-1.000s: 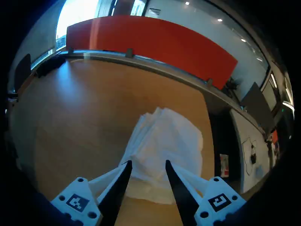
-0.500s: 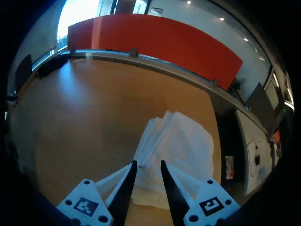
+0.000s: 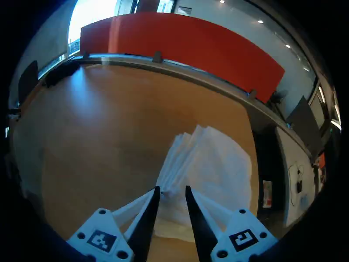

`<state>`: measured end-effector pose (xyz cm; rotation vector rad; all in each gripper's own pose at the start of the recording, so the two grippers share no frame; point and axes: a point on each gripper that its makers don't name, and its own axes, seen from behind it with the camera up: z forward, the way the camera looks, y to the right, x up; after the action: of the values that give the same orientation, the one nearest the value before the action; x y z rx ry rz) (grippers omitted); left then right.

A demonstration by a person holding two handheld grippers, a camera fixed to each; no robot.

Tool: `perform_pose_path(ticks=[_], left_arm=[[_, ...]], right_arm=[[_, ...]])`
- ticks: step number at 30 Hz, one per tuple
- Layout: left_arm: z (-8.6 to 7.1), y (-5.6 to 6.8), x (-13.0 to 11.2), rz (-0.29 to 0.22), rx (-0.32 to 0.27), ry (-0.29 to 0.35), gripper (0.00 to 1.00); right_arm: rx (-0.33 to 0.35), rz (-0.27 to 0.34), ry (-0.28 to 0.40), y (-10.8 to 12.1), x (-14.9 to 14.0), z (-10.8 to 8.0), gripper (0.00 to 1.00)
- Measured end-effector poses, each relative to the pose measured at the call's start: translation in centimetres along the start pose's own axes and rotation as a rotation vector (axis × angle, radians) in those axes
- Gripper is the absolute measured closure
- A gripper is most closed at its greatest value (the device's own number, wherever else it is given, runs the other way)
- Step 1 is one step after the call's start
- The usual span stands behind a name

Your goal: Fold towel

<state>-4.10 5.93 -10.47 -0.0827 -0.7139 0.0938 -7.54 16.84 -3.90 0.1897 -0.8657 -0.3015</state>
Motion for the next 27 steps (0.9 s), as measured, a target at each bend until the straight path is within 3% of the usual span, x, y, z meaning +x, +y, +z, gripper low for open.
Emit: perform_pose_path(ticks=[4,14,27], left_arm=[[0.0,-0.1,-0.1,-0.003,0.002,-0.001,0.01],[-0.1,-0.1,0.0,0.001,0.002,0.0,0.01],[0.1,-0.1,0.3,0.0,0.001,0.006,0.01]], right_arm=[[0.004,-0.002,0.0,-0.1,0.0,0.0,0.65],[0.014,0.02,0.006,-0.3,0.2,-0.2,0.94],[0.052,0.019,0.009,-1.4,-0.1,-1.5,0.95]])
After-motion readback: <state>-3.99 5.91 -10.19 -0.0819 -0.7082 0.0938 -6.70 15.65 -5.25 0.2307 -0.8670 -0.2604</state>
